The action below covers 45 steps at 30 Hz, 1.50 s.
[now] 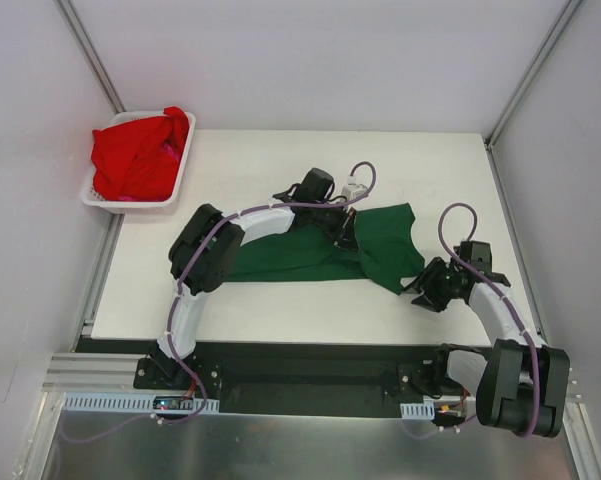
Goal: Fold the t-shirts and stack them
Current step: Fold the tshirt
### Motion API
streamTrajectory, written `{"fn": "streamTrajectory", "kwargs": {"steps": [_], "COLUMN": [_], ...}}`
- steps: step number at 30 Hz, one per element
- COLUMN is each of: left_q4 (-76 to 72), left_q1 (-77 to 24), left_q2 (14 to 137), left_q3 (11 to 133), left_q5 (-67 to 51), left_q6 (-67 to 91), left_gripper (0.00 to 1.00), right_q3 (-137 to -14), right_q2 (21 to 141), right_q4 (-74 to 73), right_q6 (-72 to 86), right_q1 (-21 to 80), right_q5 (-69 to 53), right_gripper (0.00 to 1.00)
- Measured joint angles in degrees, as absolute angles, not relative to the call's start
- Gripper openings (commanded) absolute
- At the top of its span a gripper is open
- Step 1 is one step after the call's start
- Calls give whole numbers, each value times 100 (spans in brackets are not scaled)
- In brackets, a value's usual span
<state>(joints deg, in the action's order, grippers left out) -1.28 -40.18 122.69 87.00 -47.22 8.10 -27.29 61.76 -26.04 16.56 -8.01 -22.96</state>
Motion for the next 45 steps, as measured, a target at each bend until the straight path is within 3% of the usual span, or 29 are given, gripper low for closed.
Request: {"fn": "streamTrajectory", "kwargs": {"steps": [29, 39, 45], "left_q4": [-165, -189, -193], "left_q1": [-4016, -4007, -4005], "left_q2": [12269, 12269, 12269], "left_q3": [8700, 8696, 8694], "left_q5": [-4753, -4753, -4753], "left_q6": [810, 810, 810], "left_gripper": [0, 0, 0], "right_q3": [-2832, -2845, -2845], "right_q2": [7087, 7299, 7336], "right_q4": [-1570, -1367, -1367], "right_q6": [1551, 1549, 1538], "right_q1": [-808, -812, -812], "right_q5": [-2445, -2639, -2641], "right_gripper": [47, 36, 35]}}
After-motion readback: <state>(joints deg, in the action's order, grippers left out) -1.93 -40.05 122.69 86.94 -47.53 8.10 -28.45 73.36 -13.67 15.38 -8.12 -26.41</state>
